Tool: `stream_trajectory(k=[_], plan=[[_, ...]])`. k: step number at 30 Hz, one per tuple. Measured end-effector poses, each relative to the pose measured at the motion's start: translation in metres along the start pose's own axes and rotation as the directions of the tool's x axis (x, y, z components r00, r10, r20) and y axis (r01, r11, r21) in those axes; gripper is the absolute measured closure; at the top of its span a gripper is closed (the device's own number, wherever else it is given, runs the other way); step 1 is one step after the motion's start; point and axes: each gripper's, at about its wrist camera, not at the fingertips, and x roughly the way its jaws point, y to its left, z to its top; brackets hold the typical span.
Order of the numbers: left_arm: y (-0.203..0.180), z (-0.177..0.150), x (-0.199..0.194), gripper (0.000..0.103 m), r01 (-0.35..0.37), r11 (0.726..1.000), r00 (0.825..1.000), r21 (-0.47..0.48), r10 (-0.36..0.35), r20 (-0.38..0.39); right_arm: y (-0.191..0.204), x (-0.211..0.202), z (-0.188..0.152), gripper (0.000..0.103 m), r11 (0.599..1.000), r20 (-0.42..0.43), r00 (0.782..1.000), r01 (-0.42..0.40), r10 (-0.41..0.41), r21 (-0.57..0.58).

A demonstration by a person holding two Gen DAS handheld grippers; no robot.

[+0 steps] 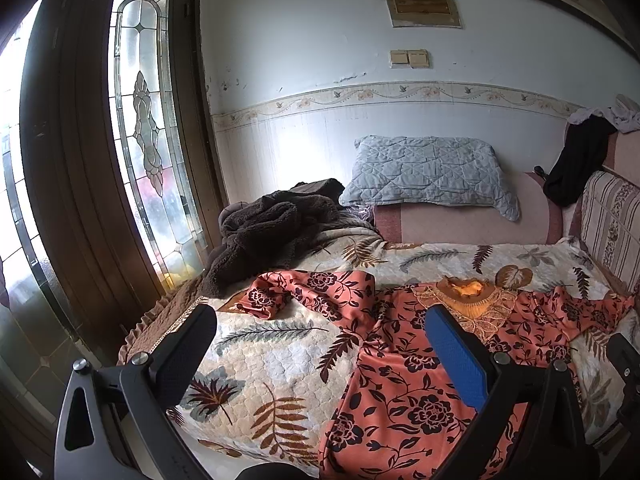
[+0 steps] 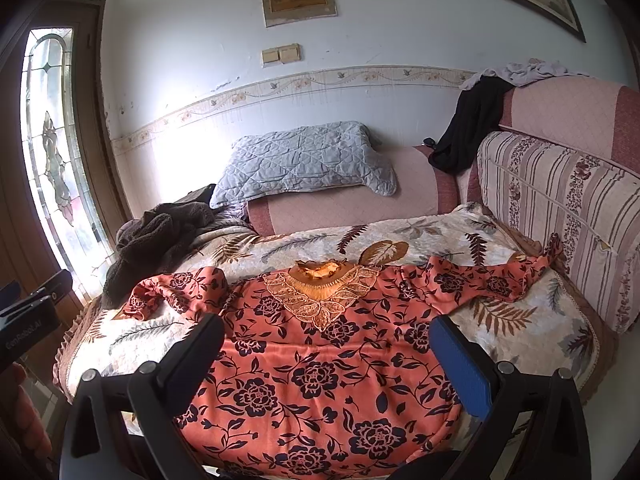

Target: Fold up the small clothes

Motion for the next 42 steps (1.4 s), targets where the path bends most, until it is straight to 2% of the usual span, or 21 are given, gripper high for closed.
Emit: stream_trajectory(k=[5, 22, 25, 29, 33, 35, 37, 38, 40, 42], plan=[[0.000, -0.002, 0.004, 0.000, -0.003, 1.000, 1.000, 0.000, 0.003, -0.008, 0.004, 0.005, -0.003, 0.000, 1.000, 0.003, 1.000, -0.013, 0.013, 0.002], [-0.013, -0.009, 0.036, 0.000, -0.012, 1.000, 0.998, 0.023, 0.014, -0.053, -0.001, 0.041, -0.011, 0.000, 1.000, -0.122, 0.992, -0.016, 0.015, -0.007], [-0.025, -0.014, 0.062, 0.000, 0.055, 0.998, 0.991, 0.022, -0.051, -0.126, -0.016, 0.064, -0.011, 0.000, 0.999, -0.147, 0.988, -0.035, 0.040, 0.035], [-0.055, -0.032, 0.122, 0.000, 0.120, 0.992, 0.956, 0.040, -0.105, -0.275, -0.075, 0.114, -0.007, 0.000, 0.983, -0.212, 0.975, -0.023, 0.062, 0.181], [-0.093, -0.058, 0.197, 0.000, 0.154, 0.987, 0.896, 0.041, -0.122, -0.427, -0.176, 0.166, -0.012, 0.000, 0.919, -0.293, 0.956, 0.095, 0.023, 0.382], [-0.111, -0.072, 0.233, 0.000, 0.141, 0.989, 0.877, 0.041, -0.106, -0.469, -0.227, 0.194, -0.022, 0.000, 0.864, -0.323, 0.946, 0.133, 0.035, 0.486], [-0.128, -0.086, 0.266, 0.000, 0.134, 0.990, 0.862, 0.043, -0.094, -0.498, -0.283, 0.215, -0.031, 0.000, 0.811, -0.343, 0.939, 0.214, -0.018, 0.544], [-0.136, -0.093, 0.281, 0.000, 0.135, 0.990, 0.852, 0.047, -0.092, -0.515, -0.310, 0.221, -0.035, 0.002, 0.771, -0.333, 0.941, 0.258, -0.062, 0.583], [-0.152, -0.106, 0.307, 0.000, 0.142, 0.988, 0.838, 0.064, -0.086, -0.540, -0.359, 0.230, -0.043, 0.010, 0.688, -0.277, 0.955, 0.272, -0.106, 0.673], [-0.164, -0.118, 0.323, 0.000, 0.155, 0.984, 0.832, 0.090, -0.081, -0.549, -0.403, 0.244, -0.048, 0.018, 0.591, -0.303, 0.940, 0.336, -0.159, 0.733]])
